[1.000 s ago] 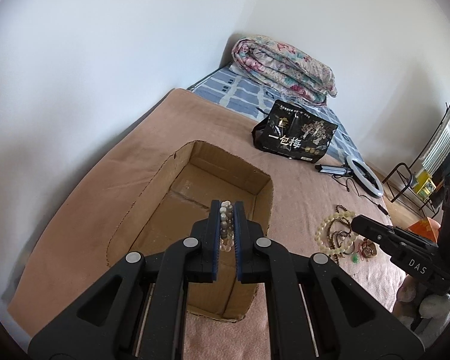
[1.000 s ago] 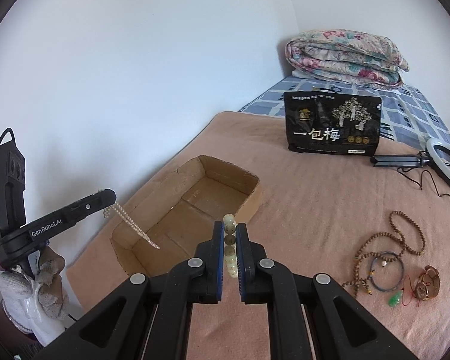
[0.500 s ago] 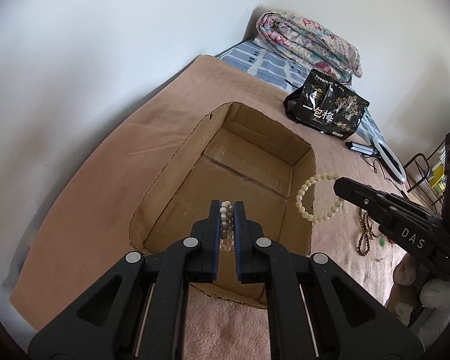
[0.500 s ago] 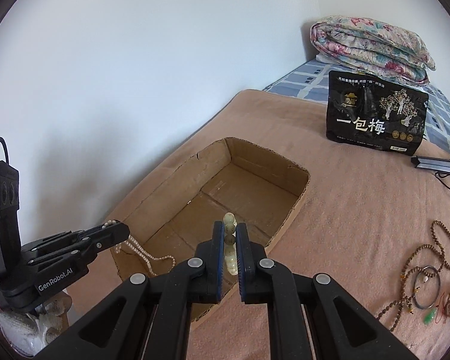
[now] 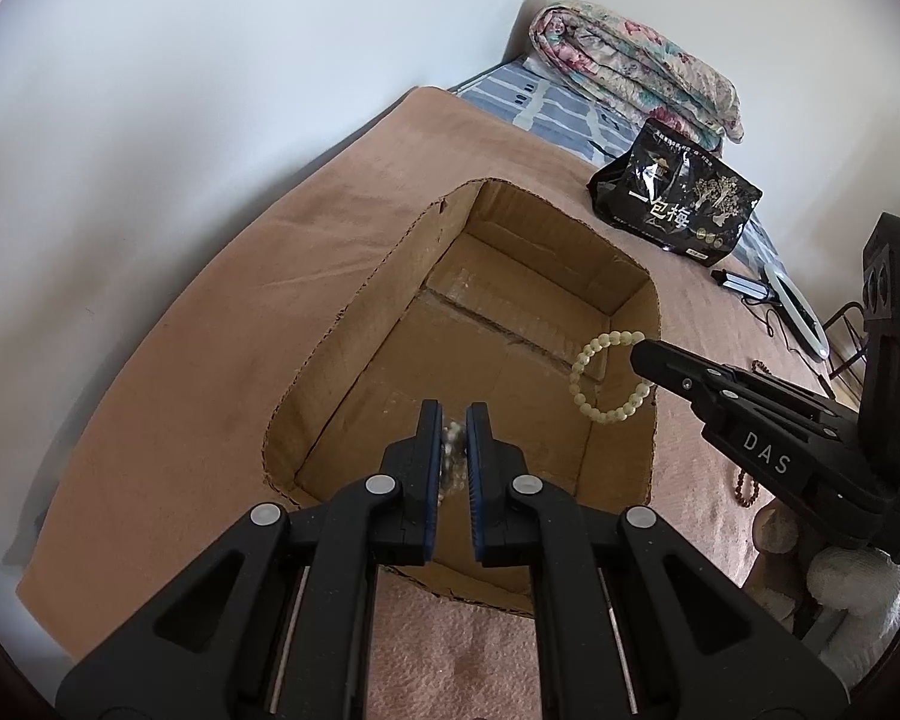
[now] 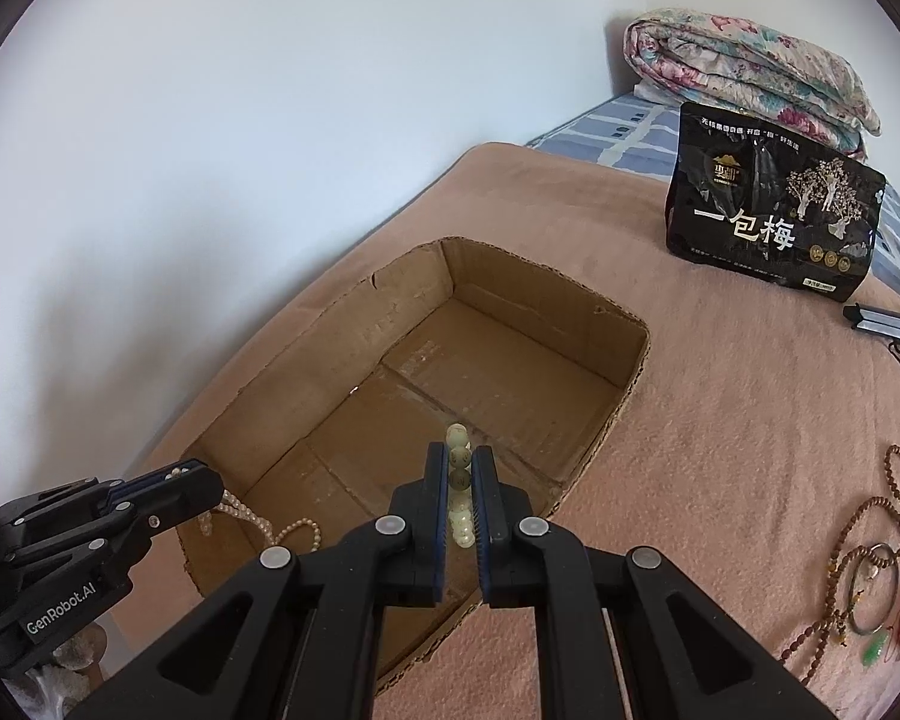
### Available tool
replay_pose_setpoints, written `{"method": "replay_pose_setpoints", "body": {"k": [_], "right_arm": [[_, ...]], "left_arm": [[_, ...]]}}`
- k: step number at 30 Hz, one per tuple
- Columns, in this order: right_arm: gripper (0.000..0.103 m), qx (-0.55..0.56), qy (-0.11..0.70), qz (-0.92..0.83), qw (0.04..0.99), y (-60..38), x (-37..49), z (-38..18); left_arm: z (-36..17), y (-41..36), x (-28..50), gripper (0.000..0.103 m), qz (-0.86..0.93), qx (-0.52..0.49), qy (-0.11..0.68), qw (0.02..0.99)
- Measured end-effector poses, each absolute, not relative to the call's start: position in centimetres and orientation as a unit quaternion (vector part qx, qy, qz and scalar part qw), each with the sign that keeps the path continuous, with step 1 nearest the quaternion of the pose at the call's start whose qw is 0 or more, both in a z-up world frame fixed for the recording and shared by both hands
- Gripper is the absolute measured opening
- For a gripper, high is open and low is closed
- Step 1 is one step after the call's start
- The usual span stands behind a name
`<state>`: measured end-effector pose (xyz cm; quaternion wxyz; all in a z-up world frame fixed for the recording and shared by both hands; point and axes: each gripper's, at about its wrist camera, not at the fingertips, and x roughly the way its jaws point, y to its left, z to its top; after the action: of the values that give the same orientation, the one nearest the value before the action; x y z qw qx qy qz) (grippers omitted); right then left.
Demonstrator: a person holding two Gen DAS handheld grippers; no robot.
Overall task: Organize jewelry
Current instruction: 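Open both tools to drop the necklace and bracelet into the box, then move both tools back toward the remaining jewelry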
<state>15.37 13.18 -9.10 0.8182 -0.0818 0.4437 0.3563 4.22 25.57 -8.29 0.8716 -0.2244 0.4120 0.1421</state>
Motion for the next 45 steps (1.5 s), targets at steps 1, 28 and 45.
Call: {"method": "replay_pose_setpoints", "body": {"k": [1,28,45], "right_arm": [[0.006,-0.08,0.445,0.356,0.818,13.1,15.4,-9.1],[0.094,-0.031,0.401,0.301,0.865,7.4,16.2,-5.4],[0.103,-0.034,0.351,0.236,0.905,-1.2,15.2,-1.9]], "left_arm": [[-8.3,25.6,4.2,0.006,0.142,-0.225,0.412,0.872],[-5.7,22.4,4.8,0.053,0.141,-0.18,0.389,0.892],[-3.7,16.8,6.1,0.053,0.102,-0.14,0.374,0.911]]}}
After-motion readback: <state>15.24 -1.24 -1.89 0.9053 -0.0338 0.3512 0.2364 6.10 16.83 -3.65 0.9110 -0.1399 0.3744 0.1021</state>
